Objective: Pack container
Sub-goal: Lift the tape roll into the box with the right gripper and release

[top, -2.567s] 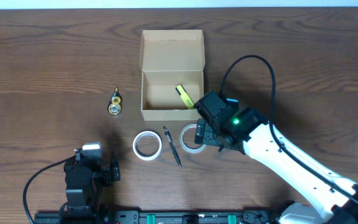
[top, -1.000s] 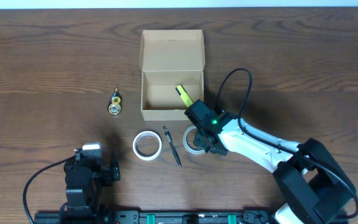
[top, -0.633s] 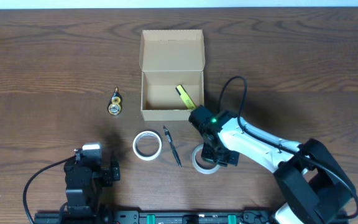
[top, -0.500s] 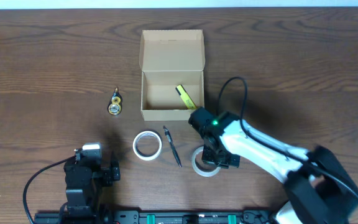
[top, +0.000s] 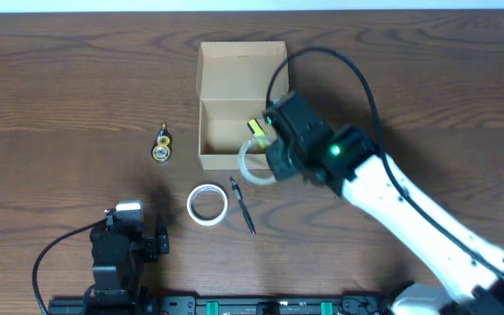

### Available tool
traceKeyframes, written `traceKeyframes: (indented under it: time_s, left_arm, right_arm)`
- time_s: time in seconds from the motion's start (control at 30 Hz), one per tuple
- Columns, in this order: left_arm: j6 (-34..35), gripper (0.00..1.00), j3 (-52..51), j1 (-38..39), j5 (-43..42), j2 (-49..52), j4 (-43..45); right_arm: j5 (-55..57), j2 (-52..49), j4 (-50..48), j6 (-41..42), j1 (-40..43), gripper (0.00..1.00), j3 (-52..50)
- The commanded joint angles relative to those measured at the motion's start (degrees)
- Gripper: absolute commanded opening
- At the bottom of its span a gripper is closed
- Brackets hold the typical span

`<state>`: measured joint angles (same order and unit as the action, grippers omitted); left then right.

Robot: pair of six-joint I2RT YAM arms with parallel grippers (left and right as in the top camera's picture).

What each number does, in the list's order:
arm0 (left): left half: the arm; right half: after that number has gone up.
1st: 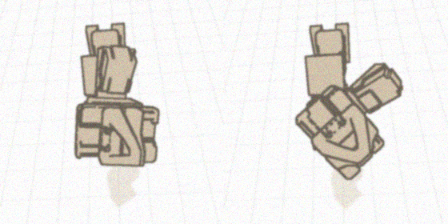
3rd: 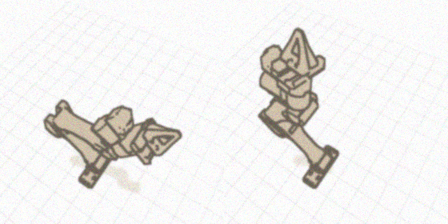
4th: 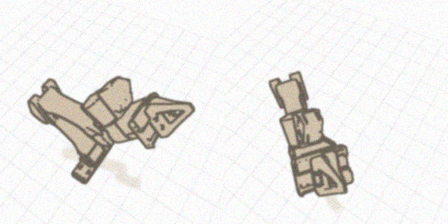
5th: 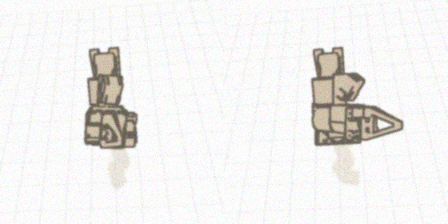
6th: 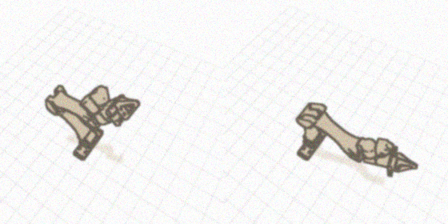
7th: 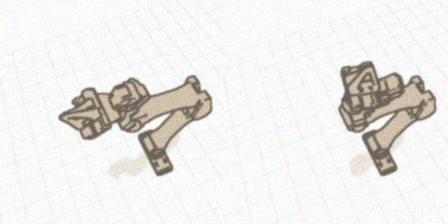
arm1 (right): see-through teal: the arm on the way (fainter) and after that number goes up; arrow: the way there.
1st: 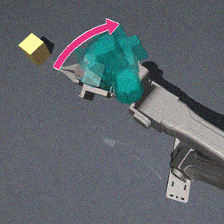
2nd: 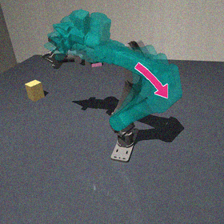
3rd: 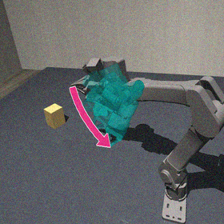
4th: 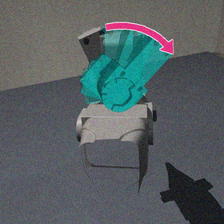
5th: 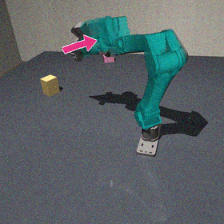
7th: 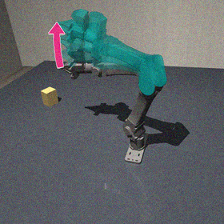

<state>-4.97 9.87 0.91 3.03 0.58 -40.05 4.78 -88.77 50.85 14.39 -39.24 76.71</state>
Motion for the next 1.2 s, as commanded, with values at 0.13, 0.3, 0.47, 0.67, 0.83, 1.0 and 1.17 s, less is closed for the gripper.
traceKeyframes:
  time_s: [0.13,0.3,0.47,0.67,0.83,1.0,1.17]
  left_arm:
    - [-0.8,0.95,-0.7,-0.2,0.3,-0.3,-0.2]
    - [-0.8,0.95,-0.7,-0.2,0.3,-0.3,-0.2]
    - [-0.8,0.95,-0.7,-0.2,0.3,-0.3,-0.2]
    - [-0.8,0.95,-0.7,-0.2,0.3,-0.3,-0.2]
    - [-0.8,0.95,-0.7,-0.2,0.3,-0.3,-0.2]
    - [-0.8,0.96,-0.7,-0.2,0.3,-0.3,-0.2]
    - [-0.8,0.95,-0.7,-0.2,0.3,-0.3,-0.2]
  right_arm:
    - [5.3,-13.0,-3.8,-17.6,4.2,0.01,10.9]
    - [7.5,-18.9,-4.1,-22.5,4.2,0.01,15.1]
    - [6.1,-20.8,-4.5,-26.0,4.2,0.01,15.1]
    - [4.9,-21.6,-5.6,-28.2,4.3,0.01,15.1]
    - [4.8,-24.9,-5.7,-28.2,4.3,0.01,15.1]
    - [4.6,-26.3,-6.8,-28.2,4.3,0.01,15.1]
    - [4.7,-26.6,-7.5,-28.3,4.3,0.28,15.1]
